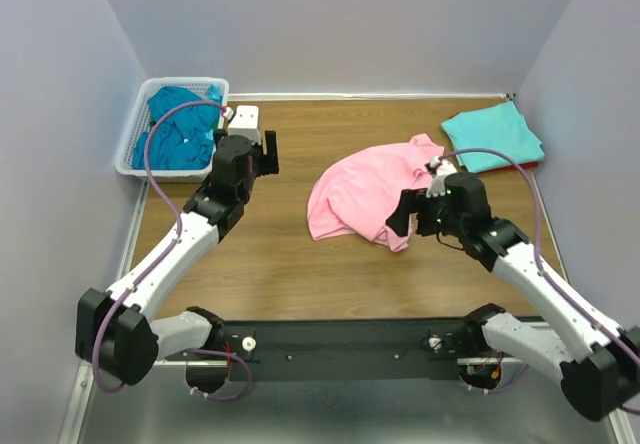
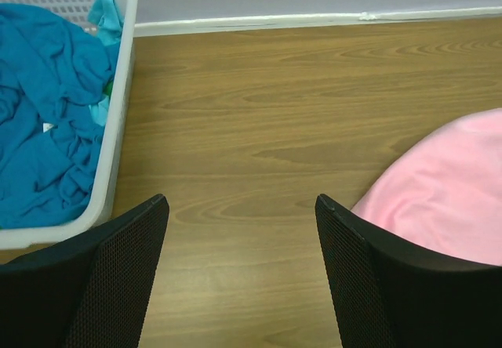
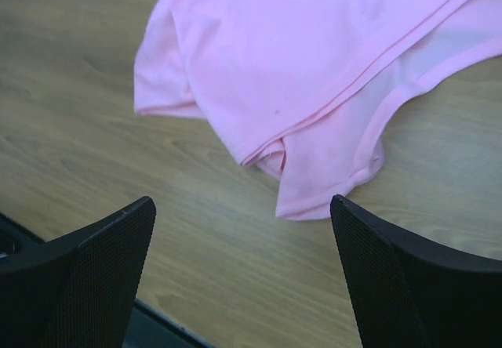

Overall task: Fold and stack the t-shirts
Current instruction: Move the tshirt to the center of the board, then flatten the tshirt out

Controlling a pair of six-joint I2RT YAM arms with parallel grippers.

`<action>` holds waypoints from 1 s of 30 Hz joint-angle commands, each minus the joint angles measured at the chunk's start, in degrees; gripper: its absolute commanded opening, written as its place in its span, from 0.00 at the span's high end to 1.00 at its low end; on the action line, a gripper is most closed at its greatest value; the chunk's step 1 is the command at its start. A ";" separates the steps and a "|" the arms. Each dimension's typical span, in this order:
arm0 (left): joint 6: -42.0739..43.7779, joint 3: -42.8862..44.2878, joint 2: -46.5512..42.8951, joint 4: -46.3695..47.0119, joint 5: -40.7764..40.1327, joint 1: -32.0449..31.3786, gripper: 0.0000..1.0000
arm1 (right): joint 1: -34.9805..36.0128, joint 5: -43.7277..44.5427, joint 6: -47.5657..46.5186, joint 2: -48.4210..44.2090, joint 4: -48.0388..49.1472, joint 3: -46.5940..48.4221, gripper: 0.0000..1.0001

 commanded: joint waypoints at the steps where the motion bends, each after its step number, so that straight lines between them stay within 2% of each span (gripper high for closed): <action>1: -3.86 -3.97 -6.00 2.27 0.92 0.23 0.17 | -0.25 -10.71 -2.63 7.68 -0.51 1.42 0.05; 4: -4.56 -7.93 -8.38 2.27 1.64 0.32 0.17 | 0.19 -12.04 -2.90 15.94 -0.51 2.91 0.12; 9: -3.25 -12.07 -11.72 2.35 -1.70 0.58 0.17 | 0.72 -6.07 -0.89 23.25 0.46 5.46 0.22; 13: -2.72 -11.72 -12.43 2.36 -3.72 0.67 0.18 | 0.63 -2.91 5.61 27.03 5.90 5.47 0.27; 17: -2.89 -11.19 -12.34 2.01 -2.67 0.84 0.18 | 0.63 4.11 13.69 29.50 9.42 4.41 0.32; 25: -2.98 -11.37 -13.49 1.83 -2.23 0.93 0.19 | -1.04 6.41 21.52 33.45 17.41 2.91 0.44; 30: -3.07 -11.28 -13.49 1.21 -2.58 1.02 0.20 | -1.30 6.50 26.89 36.61 18.48 1.51 0.45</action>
